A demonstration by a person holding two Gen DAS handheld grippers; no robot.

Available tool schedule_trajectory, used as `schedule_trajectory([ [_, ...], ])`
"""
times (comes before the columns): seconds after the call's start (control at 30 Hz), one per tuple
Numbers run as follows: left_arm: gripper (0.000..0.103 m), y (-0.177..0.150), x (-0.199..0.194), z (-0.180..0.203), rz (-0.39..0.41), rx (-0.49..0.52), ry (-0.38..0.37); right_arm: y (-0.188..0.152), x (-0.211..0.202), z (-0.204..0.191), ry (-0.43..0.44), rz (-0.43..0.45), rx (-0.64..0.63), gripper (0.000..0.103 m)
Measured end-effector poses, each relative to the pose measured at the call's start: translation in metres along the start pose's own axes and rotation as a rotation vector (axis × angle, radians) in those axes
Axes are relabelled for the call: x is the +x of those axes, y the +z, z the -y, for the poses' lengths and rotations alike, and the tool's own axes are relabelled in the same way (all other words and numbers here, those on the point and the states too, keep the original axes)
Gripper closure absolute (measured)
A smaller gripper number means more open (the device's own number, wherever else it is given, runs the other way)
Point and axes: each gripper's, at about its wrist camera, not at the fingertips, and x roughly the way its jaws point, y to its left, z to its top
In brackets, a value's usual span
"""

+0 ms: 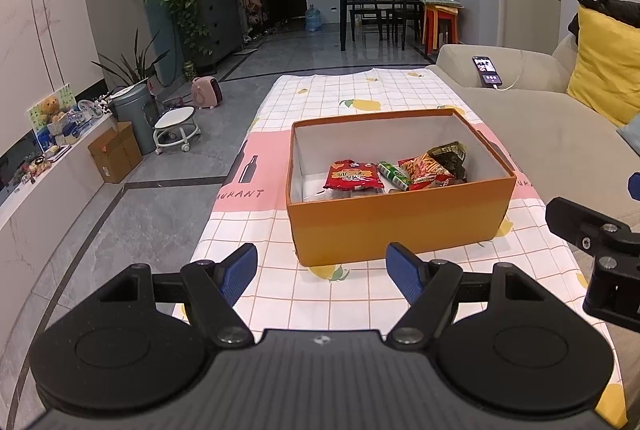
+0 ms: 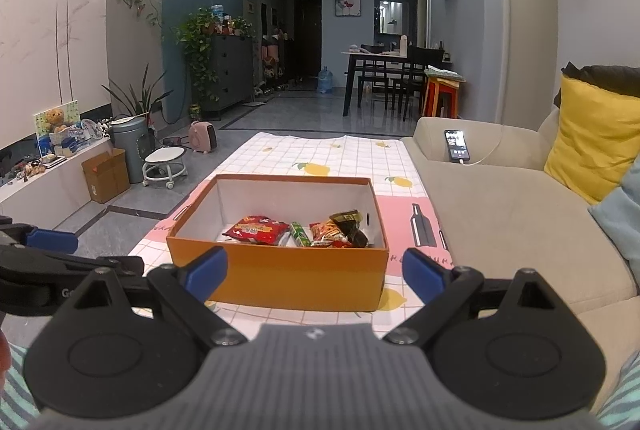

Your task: Organize snacks

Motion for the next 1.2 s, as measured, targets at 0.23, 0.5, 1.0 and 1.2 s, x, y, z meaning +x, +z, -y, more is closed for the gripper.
schedule_trajectory([
  [0.23, 0.017, 0.0001, 0.0005, -0.0001, -0.002, 0.001, -0.001, 0.0001, -0.0001, -0.0003, 0.000, 0.001, -0.001, 0.012],
  [0.5, 0.017, -0.0001, 0.0009, 0.0001, -0.007, -0.003, -0.002, -0.0008, -0.0006, 0.0001, 0.000, 0.005, -0.002, 0.012],
  [1.0, 0.017, -0.0004, 0.0029, 0.0030, -0.014, -0.007, -0.009, 0.0004, -0.0007, -0.0005, -0.001, 0.004, -0.003, 0.012],
  [1.2, 0.017, 0.0013, 0.0042, 0.0040, -0.020, -0.011, -0.017, 0.0030, 0.0001, 0.0003, 0.006, 0.002, 0.000, 0.012],
])
